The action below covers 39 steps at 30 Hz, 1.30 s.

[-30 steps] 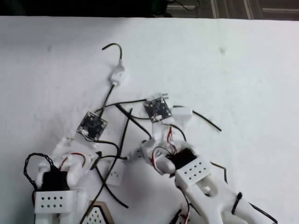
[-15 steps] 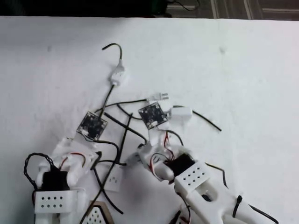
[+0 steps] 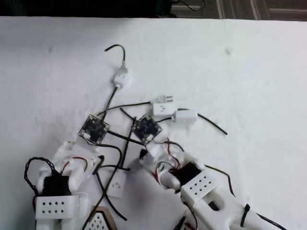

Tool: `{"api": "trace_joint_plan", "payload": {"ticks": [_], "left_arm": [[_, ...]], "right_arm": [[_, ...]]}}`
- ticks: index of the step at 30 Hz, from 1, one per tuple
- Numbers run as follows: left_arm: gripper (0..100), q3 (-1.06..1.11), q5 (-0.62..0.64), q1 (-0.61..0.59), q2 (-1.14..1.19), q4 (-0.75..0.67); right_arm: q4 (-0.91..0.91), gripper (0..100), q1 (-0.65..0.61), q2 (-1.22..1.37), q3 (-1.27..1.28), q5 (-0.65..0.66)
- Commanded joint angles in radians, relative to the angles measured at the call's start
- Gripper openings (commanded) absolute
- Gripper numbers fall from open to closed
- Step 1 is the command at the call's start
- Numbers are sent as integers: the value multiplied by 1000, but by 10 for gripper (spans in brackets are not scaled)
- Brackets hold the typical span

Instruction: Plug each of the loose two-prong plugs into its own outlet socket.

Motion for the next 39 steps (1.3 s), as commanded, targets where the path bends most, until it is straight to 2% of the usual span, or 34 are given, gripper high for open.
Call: {"api": "trace_joint_plan", "payload": {"ticks": [1,6,11,18,20,31,34,39], "left_arm": [[260,-5,2,-7,-10,5],[260,-5,2,-7,-10,5],[260,-5,2,-7,-10,5],[260,-5,2,-7,-10,5],[260,-5,2,-7,-10,5],[260,-5,2,-7,-10,5],[260,-5,2,-7,-10,5],[260,-5,2,-7,-10,5]], "right_arm": [[28,16,30,-13,17,114],[27,16,101,-56,17,226],[-33,16,111,-96,15,354],[-79,16,88,-102,15,374],[-74,16,88,-102,15,319],[30,16,93,-102,9,-219],[35,16,94,-104,8,-282],[36,16,113,-104,-41,-298]]}}
